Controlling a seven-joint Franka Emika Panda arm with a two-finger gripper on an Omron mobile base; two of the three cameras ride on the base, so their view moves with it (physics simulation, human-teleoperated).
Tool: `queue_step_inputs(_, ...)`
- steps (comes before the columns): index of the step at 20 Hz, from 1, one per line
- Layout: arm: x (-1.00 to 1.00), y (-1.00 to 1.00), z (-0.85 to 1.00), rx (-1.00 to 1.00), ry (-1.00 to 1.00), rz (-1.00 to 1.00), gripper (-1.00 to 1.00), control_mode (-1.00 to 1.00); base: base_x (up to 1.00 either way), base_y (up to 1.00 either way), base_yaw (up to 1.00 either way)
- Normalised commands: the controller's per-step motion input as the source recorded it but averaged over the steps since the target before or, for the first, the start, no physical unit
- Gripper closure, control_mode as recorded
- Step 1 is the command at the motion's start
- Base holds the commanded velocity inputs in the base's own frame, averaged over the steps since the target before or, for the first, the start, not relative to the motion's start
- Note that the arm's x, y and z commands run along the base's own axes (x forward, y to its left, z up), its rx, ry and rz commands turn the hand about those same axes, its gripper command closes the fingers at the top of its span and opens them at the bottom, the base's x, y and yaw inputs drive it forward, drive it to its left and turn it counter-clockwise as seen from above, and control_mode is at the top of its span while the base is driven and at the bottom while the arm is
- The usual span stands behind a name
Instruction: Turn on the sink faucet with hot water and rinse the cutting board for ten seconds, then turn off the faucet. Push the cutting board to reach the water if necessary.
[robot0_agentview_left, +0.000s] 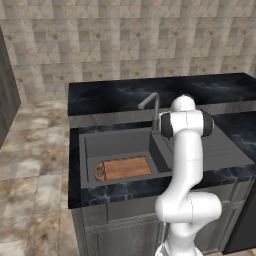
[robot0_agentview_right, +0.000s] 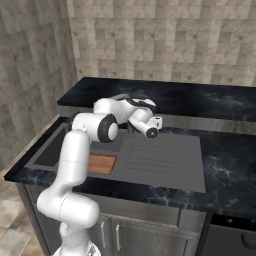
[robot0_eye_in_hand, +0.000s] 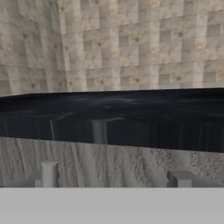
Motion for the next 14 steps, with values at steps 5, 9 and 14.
queue_step_inputs(5, -0.38, -0.41, 0.00, 0.00, -0.01, 0.00, -1.00, -1.00, 0.00, 0.00, 0.00)
queue_step_inputs(9, -0.34, -0.43, 0.00, 0.00, -0.01, 0.00, -1.00, -1.00, 0.00, 0.00, 0.00)
queue_step_inputs(14, -0.28, -0.56, 0.00, 0.00, -0.01, 0.00, -1.00, -1.00, 0.00, 0.00, 0.00)
